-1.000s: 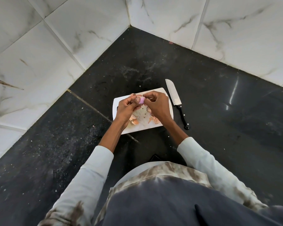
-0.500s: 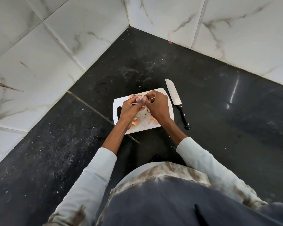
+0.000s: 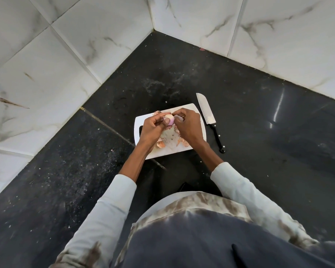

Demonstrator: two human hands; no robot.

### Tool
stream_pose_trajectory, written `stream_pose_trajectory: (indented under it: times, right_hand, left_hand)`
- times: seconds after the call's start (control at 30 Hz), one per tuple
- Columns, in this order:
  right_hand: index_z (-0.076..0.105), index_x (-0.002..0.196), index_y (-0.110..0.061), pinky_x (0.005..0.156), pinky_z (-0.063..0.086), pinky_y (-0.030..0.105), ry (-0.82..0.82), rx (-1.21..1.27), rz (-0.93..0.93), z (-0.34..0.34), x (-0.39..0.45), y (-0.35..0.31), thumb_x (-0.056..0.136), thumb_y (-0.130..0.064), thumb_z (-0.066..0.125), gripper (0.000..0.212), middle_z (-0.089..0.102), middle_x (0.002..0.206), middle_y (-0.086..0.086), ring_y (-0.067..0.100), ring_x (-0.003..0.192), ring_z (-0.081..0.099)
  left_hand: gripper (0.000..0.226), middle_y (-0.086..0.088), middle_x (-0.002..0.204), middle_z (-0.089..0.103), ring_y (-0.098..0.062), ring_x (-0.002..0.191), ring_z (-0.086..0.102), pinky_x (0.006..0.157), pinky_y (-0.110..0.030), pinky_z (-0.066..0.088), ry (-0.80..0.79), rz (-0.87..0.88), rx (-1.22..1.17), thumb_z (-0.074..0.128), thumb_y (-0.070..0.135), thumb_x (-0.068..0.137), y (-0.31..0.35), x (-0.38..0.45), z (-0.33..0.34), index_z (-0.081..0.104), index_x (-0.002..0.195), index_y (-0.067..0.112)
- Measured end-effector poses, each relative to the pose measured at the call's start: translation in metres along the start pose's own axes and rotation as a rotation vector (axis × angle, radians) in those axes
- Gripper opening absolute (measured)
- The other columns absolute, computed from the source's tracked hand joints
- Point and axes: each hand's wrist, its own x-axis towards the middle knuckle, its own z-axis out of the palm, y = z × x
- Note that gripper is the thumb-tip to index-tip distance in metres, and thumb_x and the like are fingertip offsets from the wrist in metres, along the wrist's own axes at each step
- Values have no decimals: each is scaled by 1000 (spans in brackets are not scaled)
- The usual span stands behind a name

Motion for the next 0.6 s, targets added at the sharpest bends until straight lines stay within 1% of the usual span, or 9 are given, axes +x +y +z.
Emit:
stream_pose_trajectory:
  times: [0.1,0.17,0.2,0.27,0.37,0.43,0.5,0.53,0.6]
  right_hand:
    - [79,104,-12,83,58,27,24,3,16,2,-2,1,94,-13,66,16,77,98,-1,10,90,70]
    - [79,100,-14,81,55,24,48,20,29,3,-2,0,93,-16,69,12,75,95,-5,8,89,68]
    - [79,100,-15,80,55,24,55,28,30,3,-1,1,93,-18,70,11,75,94,-6,7,88,68]
    - [79,100,-15,81,57,25,60,39,32,4,0,1,94,-21,71,12,75,93,-6,7,86,68]
    - [79,99,-17,78,56,20,45,48,22,5,0,0,96,-29,71,14,74,91,-10,4,83,68]
    - [79,100,-19,75,52,16,15,44,1,5,2,0,98,-29,70,14,74,90,-12,1,81,67]
    - [79,105,-17,78,53,16,-20,29,-24,3,3,-2,100,-26,69,15,76,96,-8,-1,81,65]
    - [80,106,-17,80,55,17,-36,27,-46,1,3,-2,100,-26,70,15,77,98,-6,-1,82,66]
    - [80,108,-17,81,52,13,-62,21,-88,0,2,-3,97,-32,75,20,78,101,-5,2,86,67]
  left_hand:
    - [35,-13,142,67,-27,123,71,102,-41,62,0,-22,-68,59,11,108,-1,0,4,64,142,6]
    - [34,-13,139,68,-27,124,71,101,-37,62,7,-61,-118,55,17,110,-2,-2,8,65,140,6]
    - [34,-12,138,69,-27,126,70,104,-38,61,9,-78,-131,54,21,111,-2,-3,10,67,139,6]
    - [36,-9,139,69,-26,129,67,109,-40,58,15,-90,-121,56,29,110,-2,-4,12,69,137,9]
    - [42,-3,140,69,-23,132,65,110,-40,57,48,-43,-70,70,37,101,0,-4,13,71,138,17]
    - [45,-4,139,70,-22,132,65,113,-41,54,92,-10,-57,76,37,97,0,-3,10,70,138,20]
    - [46,-5,133,74,-21,127,68,112,-43,55,127,-6,-97,78,33,96,-1,-2,6,70,138,18]
    - [43,-7,128,76,-21,123,71,111,-44,56,150,-11,-119,78,30,97,0,-1,4,71,137,15]
    - [34,-6,117,80,-20,113,76,106,-45,59,184,-1,-129,75,25,99,0,-1,0,74,130,10]
